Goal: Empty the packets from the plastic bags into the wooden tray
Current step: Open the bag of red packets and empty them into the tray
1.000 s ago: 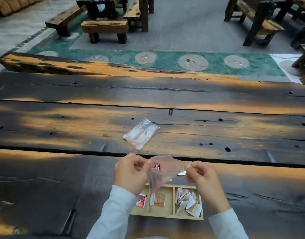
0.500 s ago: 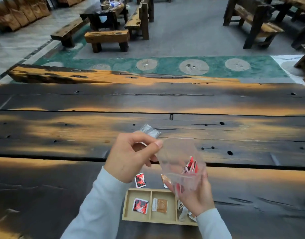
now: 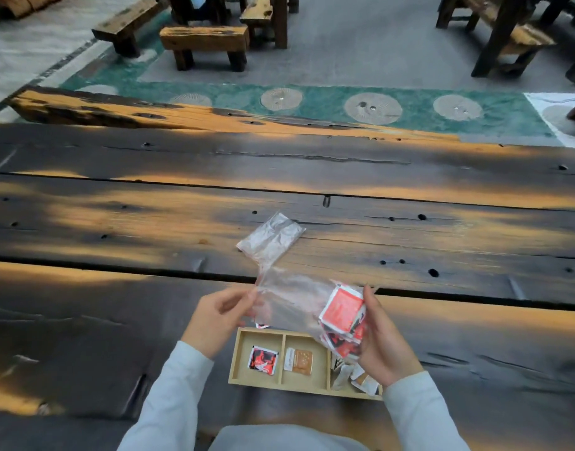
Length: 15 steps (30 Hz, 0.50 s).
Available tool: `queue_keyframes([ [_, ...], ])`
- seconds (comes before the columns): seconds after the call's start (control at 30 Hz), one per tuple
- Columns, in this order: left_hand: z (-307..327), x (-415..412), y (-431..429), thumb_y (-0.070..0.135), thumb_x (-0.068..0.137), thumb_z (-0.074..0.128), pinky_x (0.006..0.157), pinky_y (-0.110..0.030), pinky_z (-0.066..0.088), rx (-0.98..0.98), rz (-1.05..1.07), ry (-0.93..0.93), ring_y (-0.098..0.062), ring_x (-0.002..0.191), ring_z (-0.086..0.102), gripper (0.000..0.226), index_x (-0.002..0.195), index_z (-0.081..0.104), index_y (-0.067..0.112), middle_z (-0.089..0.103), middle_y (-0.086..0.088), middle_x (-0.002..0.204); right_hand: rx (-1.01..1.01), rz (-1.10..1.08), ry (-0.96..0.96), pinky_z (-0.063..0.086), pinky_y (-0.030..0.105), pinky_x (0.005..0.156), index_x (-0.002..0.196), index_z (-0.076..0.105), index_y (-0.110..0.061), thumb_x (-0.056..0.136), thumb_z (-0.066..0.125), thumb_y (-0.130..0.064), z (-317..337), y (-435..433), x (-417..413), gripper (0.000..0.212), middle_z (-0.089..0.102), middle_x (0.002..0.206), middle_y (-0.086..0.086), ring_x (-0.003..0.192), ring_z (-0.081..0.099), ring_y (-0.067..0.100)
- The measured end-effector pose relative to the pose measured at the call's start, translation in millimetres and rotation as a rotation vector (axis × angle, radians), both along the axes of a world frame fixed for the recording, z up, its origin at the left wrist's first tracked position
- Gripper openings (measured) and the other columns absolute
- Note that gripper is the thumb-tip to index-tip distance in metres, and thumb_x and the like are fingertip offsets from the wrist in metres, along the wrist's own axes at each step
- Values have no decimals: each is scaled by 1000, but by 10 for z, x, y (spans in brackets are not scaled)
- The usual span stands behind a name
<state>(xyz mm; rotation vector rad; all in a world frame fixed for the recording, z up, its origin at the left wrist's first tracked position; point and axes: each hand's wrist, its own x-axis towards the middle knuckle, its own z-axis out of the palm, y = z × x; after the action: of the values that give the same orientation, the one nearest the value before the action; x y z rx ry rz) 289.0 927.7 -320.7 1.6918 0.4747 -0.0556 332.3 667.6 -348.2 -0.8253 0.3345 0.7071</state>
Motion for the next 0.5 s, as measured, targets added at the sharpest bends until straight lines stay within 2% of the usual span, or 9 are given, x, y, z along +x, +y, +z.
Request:
queue_keyframes([
  [0.07, -143, -71, 30, 8, 87, 70, 60, -15, 52, -11, 28, 7, -7, 65, 69, 7, 90, 75, 6, 77, -3, 73, -50, 18, 20, 42, 55, 113, 120, 76, -17, 87, 58, -54, -48, 8, -37, 53, 71, 131, 19, 122, 66, 38],
  [0.17, -404, -151, 95, 2, 82, 75, 64, -15, 54, 15, 88, 71, -11, 66, 69, 6, 87, 76, 6, 74, -6, 69, -199, 55, 41, 51, 51, 104, 127, 70, -13, 92, 54, -53, -166, 71, -94, 55, 73, 125, 19, 116, 69, 36],
  [0.23, -554, -208, 115, 3, 81, 76, 67, -18, 54, 38, 109, 119, -14, 68, 70, 9, 84, 77, 12, 74, -3, 69, -220, 64, 72, 52, 50, 101, 125, 70, -9, 97, 54, -44, -235, 128, -128, 47, 74, 123, 21, 109, 74, 34],
  [0.33, -694, -297, 94, 1, 83, 74, 59, -14, 51, 30, 139, 145, -10, 60, 68, 14, 81, 75, 15, 72, 0, 62, -238, 55, 81, 55, 51, 99, 127, 68, -7, 93, 61, -34, -319, 168, -162, 44, 75, 121, 21, 104, 76, 34],
  [0.43, -761, -342, 74, -2, 83, 72, 53, -12, 49, 1, 186, 144, -4, 54, 66, 16, 81, 74, 14, 70, -1, 61, -250, 32, 103, 52, 54, 101, 126, 68, -9, 101, 56, -26, -361, 171, -199, 33, 75, 121, 21, 106, 73, 34],
  [0.5, -802, -358, 71, -3, 83, 72, 55, -13, 51, 3, 195, 149, -5, 56, 67, 19, 79, 74, 15, 70, 0, 62, -296, 46, 112, 56, 51, 95, 123, 69, -11, 102, 55, -26, -362, 183, -208, 30, 76, 117, 21, 98, 76, 33],
])
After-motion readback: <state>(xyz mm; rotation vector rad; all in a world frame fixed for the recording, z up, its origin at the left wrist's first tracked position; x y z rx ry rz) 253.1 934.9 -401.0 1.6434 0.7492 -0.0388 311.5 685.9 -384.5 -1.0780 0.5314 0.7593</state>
